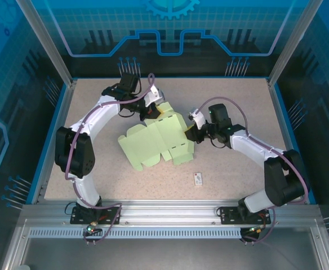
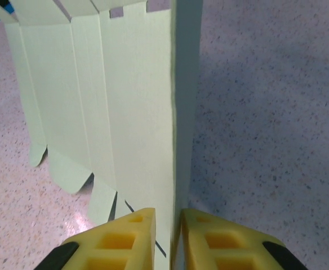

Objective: Fold the paper box

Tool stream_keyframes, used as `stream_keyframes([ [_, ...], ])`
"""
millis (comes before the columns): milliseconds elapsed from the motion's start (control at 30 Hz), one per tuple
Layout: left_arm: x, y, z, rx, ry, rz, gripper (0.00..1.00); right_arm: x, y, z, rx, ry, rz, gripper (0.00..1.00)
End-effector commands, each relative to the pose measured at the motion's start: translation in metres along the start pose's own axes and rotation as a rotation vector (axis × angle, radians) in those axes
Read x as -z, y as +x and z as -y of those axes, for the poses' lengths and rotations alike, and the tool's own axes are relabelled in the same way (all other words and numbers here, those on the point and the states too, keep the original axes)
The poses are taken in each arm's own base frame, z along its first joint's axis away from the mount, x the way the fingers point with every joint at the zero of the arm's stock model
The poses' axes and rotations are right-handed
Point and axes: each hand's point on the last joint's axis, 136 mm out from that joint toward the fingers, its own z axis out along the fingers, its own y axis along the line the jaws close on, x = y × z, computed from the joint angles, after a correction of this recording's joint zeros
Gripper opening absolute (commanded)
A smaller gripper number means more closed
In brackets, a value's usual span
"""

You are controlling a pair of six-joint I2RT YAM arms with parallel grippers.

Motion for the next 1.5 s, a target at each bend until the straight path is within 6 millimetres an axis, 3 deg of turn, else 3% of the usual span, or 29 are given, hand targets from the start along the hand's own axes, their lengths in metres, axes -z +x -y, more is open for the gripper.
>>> stream_keyframes([
  [0, 0.01, -0.015, 0.011, -0.011, 0.048, 0.057, 0.0, 0.007, -0.025, -0.004, 0.063, -0.023, 0.144, 0.2],
  [167, 0.011, -0.015, 0.01, -0.003, 0.048, 0.065, 0.0, 0.008, -0.026, 0.001, 0.076, 0.013, 0.189, 0.15],
  [600, 0.011, -0.015, 0.011, 0.016, 0.058, 0.08, 0.0, 0.009, -0.032, 0.012, 0.087, 0.08, 0.268, 0.14],
  [900, 0.011, -0.014, 0.007, 0.028, 0.047, 0.08, 0.01, 0.011, -0.029, 0.018, 0.076, 0.119, 0.253, 0.02],
  [1100, 0.011, -0.012, 0.004, 0.023, 0.02, 0.081, 0.19, 0.011, -0.017, 0.02, 0.032, 0.131, 0.172, 0.0],
  [1267, 0.017, -0.011, -0.001, 0.001, -0.026, 0.08, 0.4, 0.013, -0.009, 0.016, 0.015, 0.119, 0.133, 0.0],
  [1467, 0.032, -0.008, 0.0, 0.007, -0.095, 0.093, 0.55, 0.024, -0.014, 0.015, 0.01, 0.13, 0.134, 0.0],
])
